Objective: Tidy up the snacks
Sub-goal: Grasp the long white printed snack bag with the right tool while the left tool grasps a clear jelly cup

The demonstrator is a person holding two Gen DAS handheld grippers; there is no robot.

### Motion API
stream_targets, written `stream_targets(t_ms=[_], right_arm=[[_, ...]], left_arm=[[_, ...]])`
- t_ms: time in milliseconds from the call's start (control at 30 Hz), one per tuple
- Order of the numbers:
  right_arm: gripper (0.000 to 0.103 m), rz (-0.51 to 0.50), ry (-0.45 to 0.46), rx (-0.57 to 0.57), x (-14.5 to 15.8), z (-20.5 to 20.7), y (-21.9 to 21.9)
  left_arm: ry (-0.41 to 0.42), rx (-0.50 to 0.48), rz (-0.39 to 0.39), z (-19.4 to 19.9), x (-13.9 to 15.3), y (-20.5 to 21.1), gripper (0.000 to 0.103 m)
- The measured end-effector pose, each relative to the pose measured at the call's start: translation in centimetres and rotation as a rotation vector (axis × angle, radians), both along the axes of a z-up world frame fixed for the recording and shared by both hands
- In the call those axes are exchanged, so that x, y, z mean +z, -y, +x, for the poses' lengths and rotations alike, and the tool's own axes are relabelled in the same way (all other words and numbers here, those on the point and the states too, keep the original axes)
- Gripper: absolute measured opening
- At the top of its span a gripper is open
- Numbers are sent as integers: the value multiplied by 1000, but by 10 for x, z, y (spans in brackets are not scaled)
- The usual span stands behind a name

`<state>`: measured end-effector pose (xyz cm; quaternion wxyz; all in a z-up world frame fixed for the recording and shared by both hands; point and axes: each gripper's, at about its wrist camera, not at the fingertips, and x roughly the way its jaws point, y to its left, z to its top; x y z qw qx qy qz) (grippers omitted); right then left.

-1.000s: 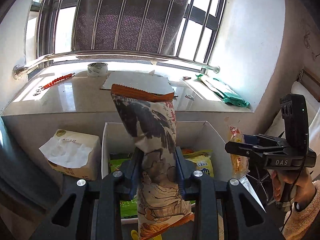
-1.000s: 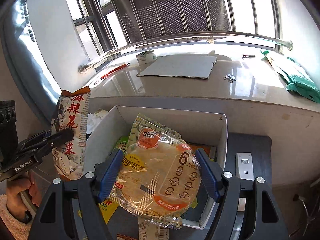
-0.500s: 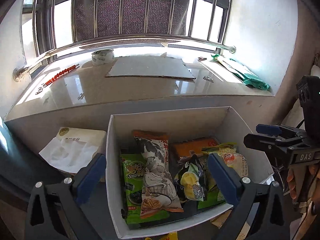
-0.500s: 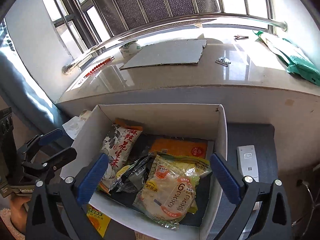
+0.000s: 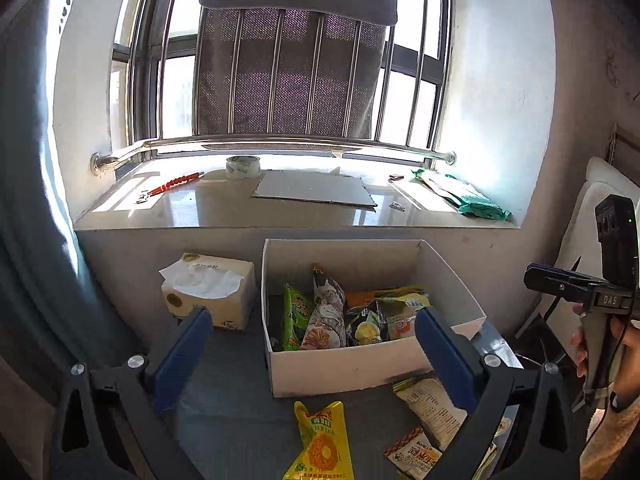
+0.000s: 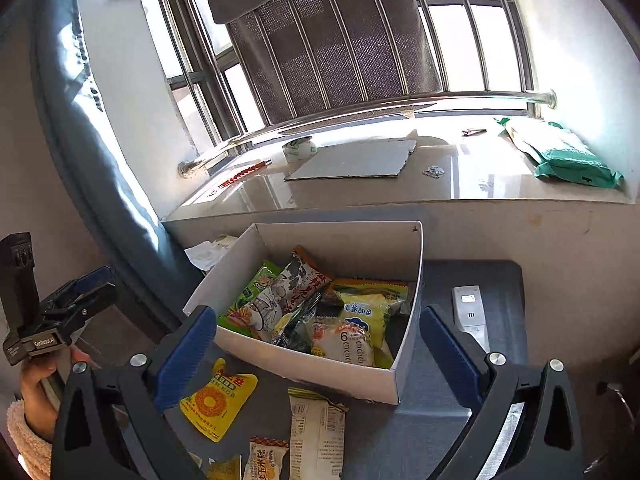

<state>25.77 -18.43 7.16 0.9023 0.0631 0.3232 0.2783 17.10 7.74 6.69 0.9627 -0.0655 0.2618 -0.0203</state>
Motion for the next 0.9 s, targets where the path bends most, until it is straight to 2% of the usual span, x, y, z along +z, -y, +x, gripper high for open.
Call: stream_targets(t_ms=[100,233,367,433,633,833,900], right_arm=[[103,18,6,1,-12,-44,15],[103,62,-18,-14,-42,-103,38],[103,109,-67,-80,-73,-152,59],[103,126,-81,-85,-85,-169,66],[103,4,-103,-88,-102,-182,61],[103,-57,-69,-41,-104,-158,29],[103,-119,-73,-9,-107,-141,11]], left_arm=[[15,11,-27,-51,-18,6,103],[21,20,-107,-110,-52,11,103],[-19,83,-49,-149,-79,20,103],[-21,72,-65,-161,-88,21,103],[-16,70,-49,-177,-94,27,103],[-23,39,-63,-180,-91,33,103],[-30,32,-52,-181,-93,36,103]])
